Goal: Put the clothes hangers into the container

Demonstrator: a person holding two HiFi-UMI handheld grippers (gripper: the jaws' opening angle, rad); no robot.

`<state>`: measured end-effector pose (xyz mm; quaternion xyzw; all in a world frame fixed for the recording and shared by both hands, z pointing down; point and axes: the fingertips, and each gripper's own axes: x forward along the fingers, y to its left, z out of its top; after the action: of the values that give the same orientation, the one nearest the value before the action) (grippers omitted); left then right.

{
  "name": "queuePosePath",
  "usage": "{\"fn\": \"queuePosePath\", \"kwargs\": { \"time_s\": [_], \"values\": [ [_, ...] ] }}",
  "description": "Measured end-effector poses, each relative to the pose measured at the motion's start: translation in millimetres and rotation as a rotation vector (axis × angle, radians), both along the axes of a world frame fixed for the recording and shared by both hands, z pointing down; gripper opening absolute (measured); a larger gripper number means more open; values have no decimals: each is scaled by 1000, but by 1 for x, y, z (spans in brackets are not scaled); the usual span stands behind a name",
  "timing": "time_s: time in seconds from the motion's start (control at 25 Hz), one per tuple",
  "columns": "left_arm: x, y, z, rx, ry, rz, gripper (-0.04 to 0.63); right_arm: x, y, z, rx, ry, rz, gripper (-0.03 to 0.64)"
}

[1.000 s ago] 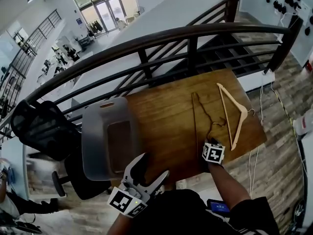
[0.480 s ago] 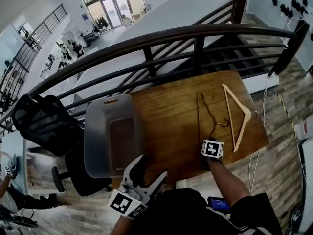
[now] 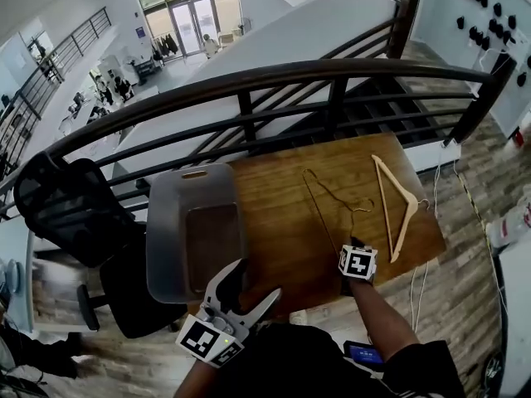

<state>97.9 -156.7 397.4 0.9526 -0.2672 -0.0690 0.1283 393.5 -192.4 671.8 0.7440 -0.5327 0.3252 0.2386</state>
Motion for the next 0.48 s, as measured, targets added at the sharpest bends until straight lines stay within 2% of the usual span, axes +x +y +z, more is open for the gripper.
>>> {"fn": "queuePosePath", "kwargs": {
  "time_s": [0.28, 0.48],
  "values": [
    [-10, -6, -5, 16, 12, 49, 341, -21, -8, -100, 206, 46, -94, 9],
    [-25, -15, -10, 30, 27, 53, 341, -71, -23, -168, 338, 65, -202, 9]
  ]
}}
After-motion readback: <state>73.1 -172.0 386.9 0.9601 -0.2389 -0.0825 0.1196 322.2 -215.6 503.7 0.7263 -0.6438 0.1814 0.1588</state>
